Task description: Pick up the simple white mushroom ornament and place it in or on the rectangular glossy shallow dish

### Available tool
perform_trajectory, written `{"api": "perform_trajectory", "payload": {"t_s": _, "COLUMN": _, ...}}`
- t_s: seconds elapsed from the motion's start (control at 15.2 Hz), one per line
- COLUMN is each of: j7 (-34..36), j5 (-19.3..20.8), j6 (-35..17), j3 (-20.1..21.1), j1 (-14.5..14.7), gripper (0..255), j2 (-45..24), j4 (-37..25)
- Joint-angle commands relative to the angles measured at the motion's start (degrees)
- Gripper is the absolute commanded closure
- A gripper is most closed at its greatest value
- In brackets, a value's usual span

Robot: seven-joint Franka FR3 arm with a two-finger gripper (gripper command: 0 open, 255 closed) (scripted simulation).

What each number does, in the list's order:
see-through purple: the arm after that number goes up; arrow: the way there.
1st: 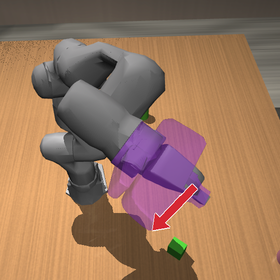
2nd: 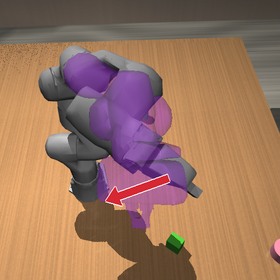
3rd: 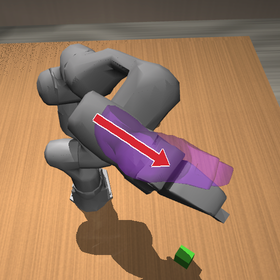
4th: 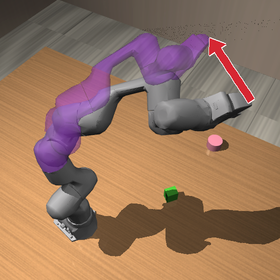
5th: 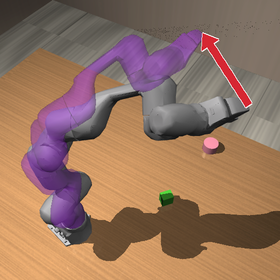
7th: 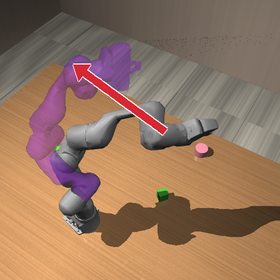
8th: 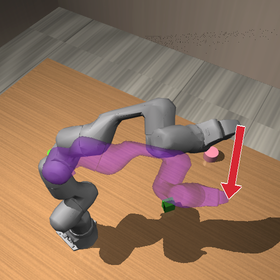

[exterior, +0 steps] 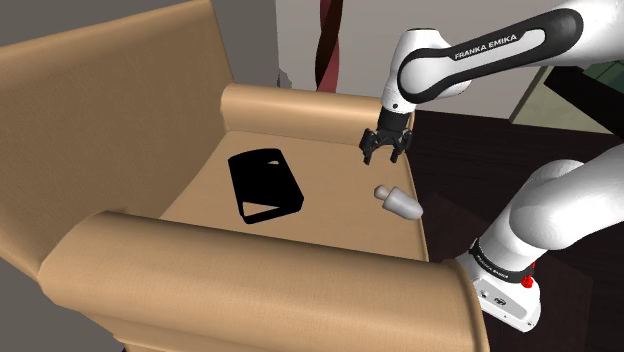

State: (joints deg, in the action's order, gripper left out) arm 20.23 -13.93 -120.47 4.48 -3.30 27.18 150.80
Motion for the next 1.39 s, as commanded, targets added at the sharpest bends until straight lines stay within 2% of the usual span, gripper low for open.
{"api": "perform_trajectory", "payload": {"t_s": 0.0, "j7": 0.00, "j5": -0.01, "j6": -0.03, "j3": 0.00, "j1": 0.00, "gripper": 0, "j2": -0.01, "j4": 0.01}}
{"api": "perform_trajectory", "payload": {"t_s": 0.07, "j7": 0.00, "j5": -0.01, "j6": -0.03, "j3": 0.00, "j1": 0.00, "gripper": 0, "j2": -0.01, "j4": 0.01}}
{"api": "perform_trajectory", "payload": {"t_s": 0.13, "j7": 0.00, "j5": -0.01, "j6": -0.03, "j3": 0.00, "j1": 0.00, "gripper": 255, "j2": -0.01, "j4": 0.01}}
{"api": "perform_trajectory", "payload": {"t_s": 0.73, "j7": 0.00, "j5": -0.01, "j6": -0.03, "j3": 0.00, "j1": 0.00, "gripper": 255, "j2": -0.01, "j4": 0.01}}
{"api": "perform_trajectory", "payload": {"t_s": 0.79, "j7": 0.00, "j5": -0.01, "j6": -0.03, "j3": 0.00, "j1": 0.00, "gripper": 0, "j2": -0.01, "j4": 0.01}}
{"api": "perform_trajectory", "payload": {"t_s": 1.12, "j7": -20.25, "j5": -3.41, "j6": -16.40, "j3": -2.88, "j1": 8.48, "gripper": 0, "j2": 18.85, "j4": 21.59}}
{"api": "perform_trajectory", "payload": {"t_s": 1.32, "j7": -20.65, "j5": -4.40, "j6": -20.35, "j3": -2.87, "j1": 9.59, "gripper": 0, "j2": 15.80, "j4": 22.40}}
